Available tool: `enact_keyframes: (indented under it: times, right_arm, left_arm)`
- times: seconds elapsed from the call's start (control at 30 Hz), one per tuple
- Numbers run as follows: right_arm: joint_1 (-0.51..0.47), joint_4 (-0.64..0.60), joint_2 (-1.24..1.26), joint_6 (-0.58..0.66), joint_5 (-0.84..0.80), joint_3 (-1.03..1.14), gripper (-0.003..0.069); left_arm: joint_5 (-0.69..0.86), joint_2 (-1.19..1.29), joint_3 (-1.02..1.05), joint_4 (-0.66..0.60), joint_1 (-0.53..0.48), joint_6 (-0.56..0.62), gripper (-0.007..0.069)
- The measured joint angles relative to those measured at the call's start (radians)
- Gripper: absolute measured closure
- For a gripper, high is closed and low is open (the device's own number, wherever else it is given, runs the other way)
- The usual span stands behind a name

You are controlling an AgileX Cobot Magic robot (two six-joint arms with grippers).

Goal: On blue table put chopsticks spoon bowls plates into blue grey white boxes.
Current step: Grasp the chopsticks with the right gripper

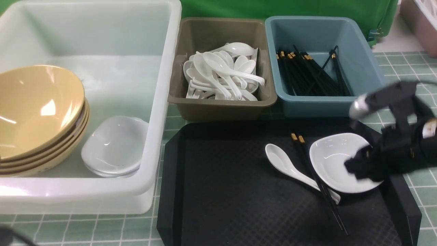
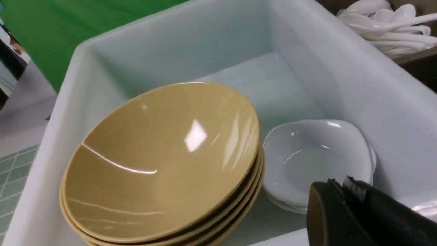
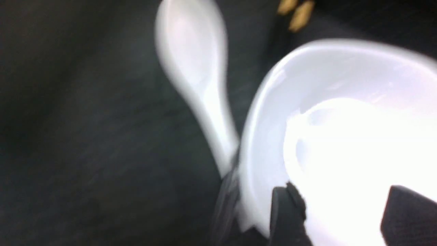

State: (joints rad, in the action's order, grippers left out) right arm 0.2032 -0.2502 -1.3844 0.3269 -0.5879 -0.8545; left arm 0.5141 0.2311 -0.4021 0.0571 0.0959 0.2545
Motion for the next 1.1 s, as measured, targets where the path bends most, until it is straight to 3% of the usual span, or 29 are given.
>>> enact_keyframes:
  times: [0.13,0.3,0.57,0.83,1.03,1.1]
  right_arm:
    - [-0.056,0.002,-0.1,-0.035,-0.06,-0.087,0.0246]
    - [-0.013,-0.098,-0.165,-0.039,-0.193,-0.106,0.0246]
    - [0.112,-0.112,-0.171,-0.046,-0.256,-0.108,0.0246]
    - [0.147,-0.063,-0.245,-0.073,-0.235,-0.108,0.0251]
    - [0.147,-0.04,-0.301,-0.087,-0.21,-0.108,0.032]
    - [0.147,-0.038,-0.308,-0.087,-0.197,-0.108,0.0391]
  left_arm:
    - [-0.197,-0.149,0.157,0.025,0.0,-0.009,0.0622]
    - [-0.391,-0.236,0.242,0.047,0.0,-0.009,0.0622]
    - [-0.419,-0.238,0.247,0.05,0.0,-0.009,0.0622]
    - [-0.424,-0.238,0.247,0.051,0.0,-0.009,0.0622]
    - [-0.426,-0.238,0.247,0.051,0.0,-0.008,0.0622]
    - [-0.426,-0.238,0.247,0.051,0.0,-0.008,0.0622]
